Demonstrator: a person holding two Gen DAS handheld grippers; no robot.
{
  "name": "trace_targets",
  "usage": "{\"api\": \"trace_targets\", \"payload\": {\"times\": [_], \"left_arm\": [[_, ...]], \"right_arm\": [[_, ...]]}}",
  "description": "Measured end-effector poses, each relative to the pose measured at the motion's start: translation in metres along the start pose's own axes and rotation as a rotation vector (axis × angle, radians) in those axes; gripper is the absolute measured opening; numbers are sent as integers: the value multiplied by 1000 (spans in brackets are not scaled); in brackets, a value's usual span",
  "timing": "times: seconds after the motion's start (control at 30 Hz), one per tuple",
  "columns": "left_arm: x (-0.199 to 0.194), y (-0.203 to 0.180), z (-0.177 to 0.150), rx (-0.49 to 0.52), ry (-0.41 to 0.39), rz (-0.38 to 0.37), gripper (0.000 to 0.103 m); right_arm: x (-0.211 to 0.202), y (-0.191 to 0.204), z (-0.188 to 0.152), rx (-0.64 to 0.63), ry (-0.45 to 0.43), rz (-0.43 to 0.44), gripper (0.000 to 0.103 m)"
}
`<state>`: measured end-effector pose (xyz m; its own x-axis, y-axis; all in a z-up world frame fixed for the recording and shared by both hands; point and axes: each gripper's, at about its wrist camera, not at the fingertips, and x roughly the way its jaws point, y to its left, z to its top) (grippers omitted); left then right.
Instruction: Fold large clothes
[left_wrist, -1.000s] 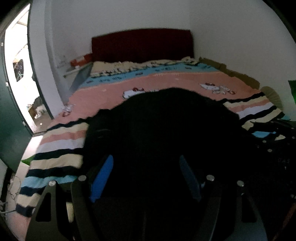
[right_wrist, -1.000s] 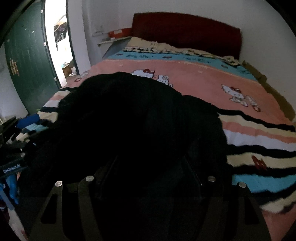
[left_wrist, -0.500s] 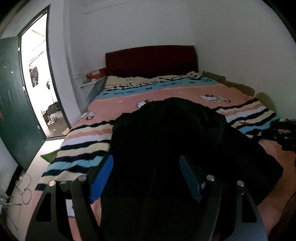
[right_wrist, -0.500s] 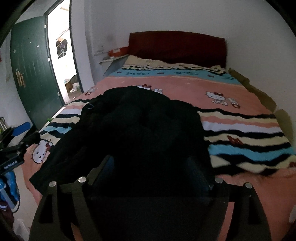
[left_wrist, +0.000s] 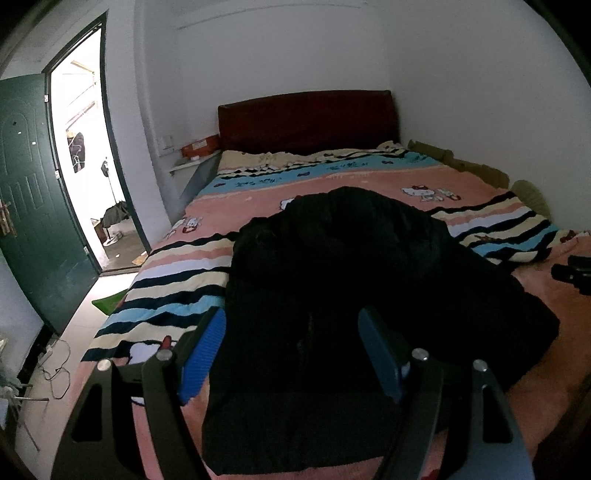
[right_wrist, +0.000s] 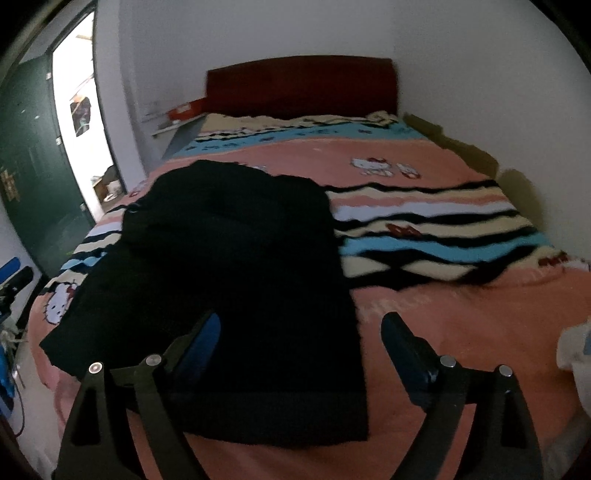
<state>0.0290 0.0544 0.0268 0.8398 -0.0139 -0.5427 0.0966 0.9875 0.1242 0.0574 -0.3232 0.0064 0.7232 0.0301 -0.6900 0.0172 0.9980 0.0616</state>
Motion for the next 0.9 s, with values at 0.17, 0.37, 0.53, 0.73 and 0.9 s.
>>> {"api": "trace_targets", "payload": {"times": [0.17, 0.37, 0.53, 0.73, 0.9], "left_arm": [[3, 2, -6, -3, 20, 5, 73], [7, 6, -13, -10, 39, 10, 73], [17, 14, -20, -27, 71, 10, 73], [39, 37, -40, -94, 151, 14, 73], [57, 66, -58, -174, 222, 23, 73]], "right_arm": [[3, -24, -13, 54, 22, -23, 91], [11, -35, -24, 83, 53, -34, 93], [18, -39, -27, 93, 72, -38, 96], [29, -46, -31, 114, 99, -47, 99], [43, -53, -38, 129, 141, -43, 101]]}}
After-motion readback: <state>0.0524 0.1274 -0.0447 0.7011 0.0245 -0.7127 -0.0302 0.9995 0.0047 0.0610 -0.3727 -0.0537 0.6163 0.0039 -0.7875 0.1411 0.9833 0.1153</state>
